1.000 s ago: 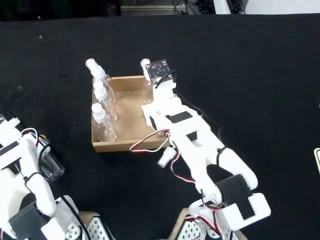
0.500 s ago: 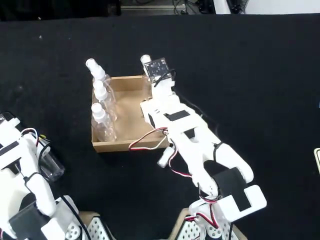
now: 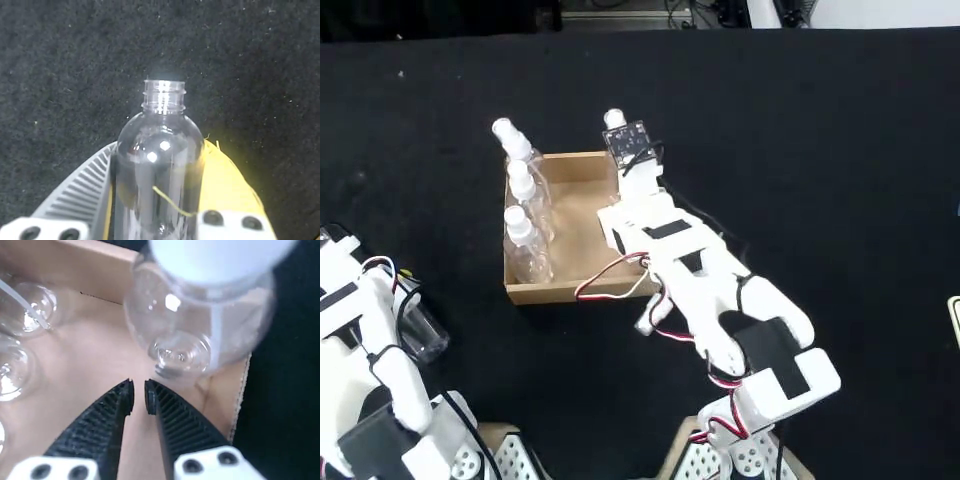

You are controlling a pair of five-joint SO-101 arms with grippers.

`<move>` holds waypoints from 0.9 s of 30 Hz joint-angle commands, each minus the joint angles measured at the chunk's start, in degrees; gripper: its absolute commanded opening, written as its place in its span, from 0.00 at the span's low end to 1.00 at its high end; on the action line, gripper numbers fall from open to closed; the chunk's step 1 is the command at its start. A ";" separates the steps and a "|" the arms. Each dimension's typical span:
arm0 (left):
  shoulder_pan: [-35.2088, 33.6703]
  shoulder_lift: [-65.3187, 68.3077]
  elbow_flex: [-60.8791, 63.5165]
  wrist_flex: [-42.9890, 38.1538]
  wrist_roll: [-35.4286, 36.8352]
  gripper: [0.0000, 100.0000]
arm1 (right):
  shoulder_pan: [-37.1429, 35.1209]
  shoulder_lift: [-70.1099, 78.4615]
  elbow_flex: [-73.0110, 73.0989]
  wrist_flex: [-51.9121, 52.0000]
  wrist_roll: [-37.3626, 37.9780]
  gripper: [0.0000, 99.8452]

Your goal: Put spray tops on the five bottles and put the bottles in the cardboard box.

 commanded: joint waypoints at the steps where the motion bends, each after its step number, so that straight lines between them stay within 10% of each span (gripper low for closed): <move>1: 0.57 -1.58 0.04 -0.97 0.53 0.10 | -0.35 -2.07 -2.68 -1.05 0.09 0.01; 27: 0.57 -1.58 0.04 -0.97 0.53 0.10 | -0.62 -3.56 -1.71 -3.08 0.00 0.01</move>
